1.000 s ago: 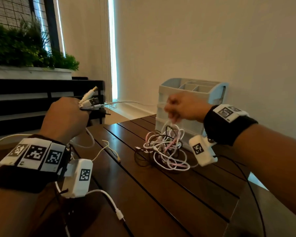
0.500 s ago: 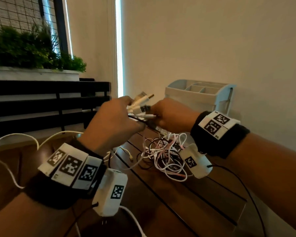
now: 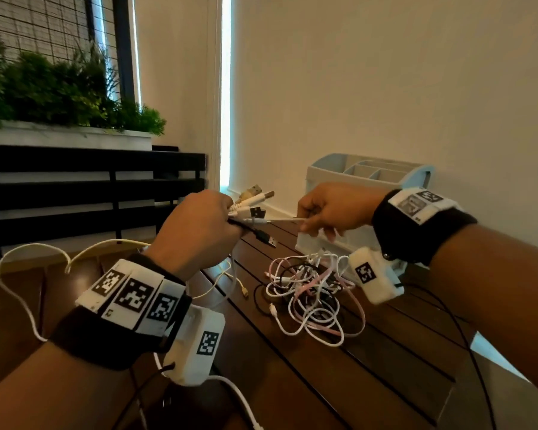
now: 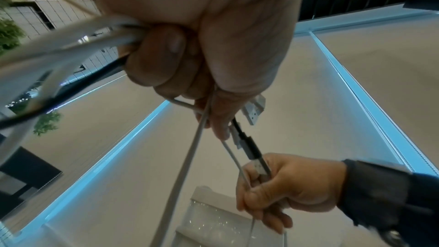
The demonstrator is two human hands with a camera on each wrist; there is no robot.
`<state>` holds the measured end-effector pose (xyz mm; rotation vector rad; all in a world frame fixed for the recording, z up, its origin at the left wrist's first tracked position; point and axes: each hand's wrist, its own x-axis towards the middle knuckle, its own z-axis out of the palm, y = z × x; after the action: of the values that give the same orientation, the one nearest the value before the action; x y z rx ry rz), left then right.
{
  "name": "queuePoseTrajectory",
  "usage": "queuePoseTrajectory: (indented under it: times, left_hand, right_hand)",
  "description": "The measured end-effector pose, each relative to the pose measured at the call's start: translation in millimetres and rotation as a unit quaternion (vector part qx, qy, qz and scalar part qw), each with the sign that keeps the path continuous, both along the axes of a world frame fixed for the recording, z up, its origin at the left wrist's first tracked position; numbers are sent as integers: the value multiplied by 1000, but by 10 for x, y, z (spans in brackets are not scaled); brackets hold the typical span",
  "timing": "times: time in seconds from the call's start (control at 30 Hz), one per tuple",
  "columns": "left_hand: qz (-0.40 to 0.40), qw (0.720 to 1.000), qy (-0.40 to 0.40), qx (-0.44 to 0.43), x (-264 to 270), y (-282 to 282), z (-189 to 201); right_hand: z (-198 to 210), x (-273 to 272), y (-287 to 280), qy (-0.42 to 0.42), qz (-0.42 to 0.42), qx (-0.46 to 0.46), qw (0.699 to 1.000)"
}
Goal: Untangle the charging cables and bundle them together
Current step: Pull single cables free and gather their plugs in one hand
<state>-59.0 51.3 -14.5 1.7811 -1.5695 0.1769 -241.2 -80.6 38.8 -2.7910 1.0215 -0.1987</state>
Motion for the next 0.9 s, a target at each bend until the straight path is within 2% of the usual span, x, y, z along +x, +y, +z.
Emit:
queuePoseTrajectory:
  times: [0.07, 0.13, 0.17, 0.2, 0.27, 0.3, 0.33, 0.37, 0.4, 0.43, 0.47, 0.5, 0.53, 0.57, 0.6, 0.63, 0.67, 0.7, 0.73, 0.77, 0.8, 0.83, 0.87, 0.9]
  left_hand:
    - [6, 1000, 10, -21, -5, 22, 43]
    - [14, 999, 8, -48, -10, 45, 75]
    - [20, 998, 8, -61, 3, 55, 94]
    - [24, 997, 14, -71, 29, 67, 115]
    - [35, 995, 35, -82, 136, 99, 158]
    - [40, 995, 43, -85, 206, 114, 177]
    - [46, 994, 48, -85, 271, 125, 190]
    - [51, 994, 51, -86, 321, 133, 198]
    - [53, 993, 55, -86, 341, 137, 198]
    - [50, 993, 60, -86, 337, 138, 194]
    - [43, 993, 66, -85, 315, 130, 183]
    - [33, 994, 69, -83, 279, 119, 172]
    - [25, 994, 67, -81, 233, 105, 159]
    - [22, 995, 60, -80, 197, 93, 148]
    - [23, 995, 55, -80, 174, 86, 138]
    - [26, 995, 54, -81, 174, 86, 134]
    - [30, 995, 57, -82, 188, 92, 134]
    - [35, 994, 60, -82, 212, 100, 137]
    - [39, 994, 63, -81, 238, 111, 144]
    - [41, 994, 65, -80, 255, 122, 151]
    - [40, 994, 65, -78, 266, 128, 156]
    - [36, 994, 64, -77, 260, 129, 162]
    - [32, 995, 62, -76, 242, 127, 163]
    - [28, 995, 58, -75, 219, 117, 157]
  right_hand:
    - [101, 28, -96, -96, -17, -108, 989]
    - [148, 120, -85, -206, -8, -271, 940]
    - [145, 160, -54, -222, -3, -299, 928]
    - [108, 163, -58, -191, 0, -273, 943]
    - [-57, 106, -78, -5, -24, -116, 993]
    - [-161, 33, -120, 80, -50, -22, 995]
    - [-235, -56, -164, 113, -73, 38, 990]
    - [-267, -143, -226, 90, -89, 56, 990]
    - [-256, -208, -288, 10, -102, 44, 994]
    - [-206, -253, -358, -112, -117, 7, 987]
    - [-125, -277, -400, -245, -125, -55, 960]
    - [-28, -291, -414, -352, -119, -128, 920]
    - [74, -293, -388, -431, -104, -177, 879]
    - [154, -283, -348, -479, -84, -195, 852]
    - [191, -262, -296, -490, -65, -190, 848]
    - [195, -252, -257, -454, -51, -173, 873]
    - [179, -243, -206, -360, -51, -144, 920]
    - [131, -249, -156, -223, -64, -97, 968]
    - [77, -272, -121, -90, -80, -47, 992]
    - [32, -311, -130, -19, -91, -7, 996]
    - [7, -337, -146, -34, -96, 4, 995]
    - [11, -363, -199, -114, -97, -28, 988]
    - [47, -387, -242, -241, -105, -89, 961]
    - [90, -393, -254, -372, -103, -139, 912]
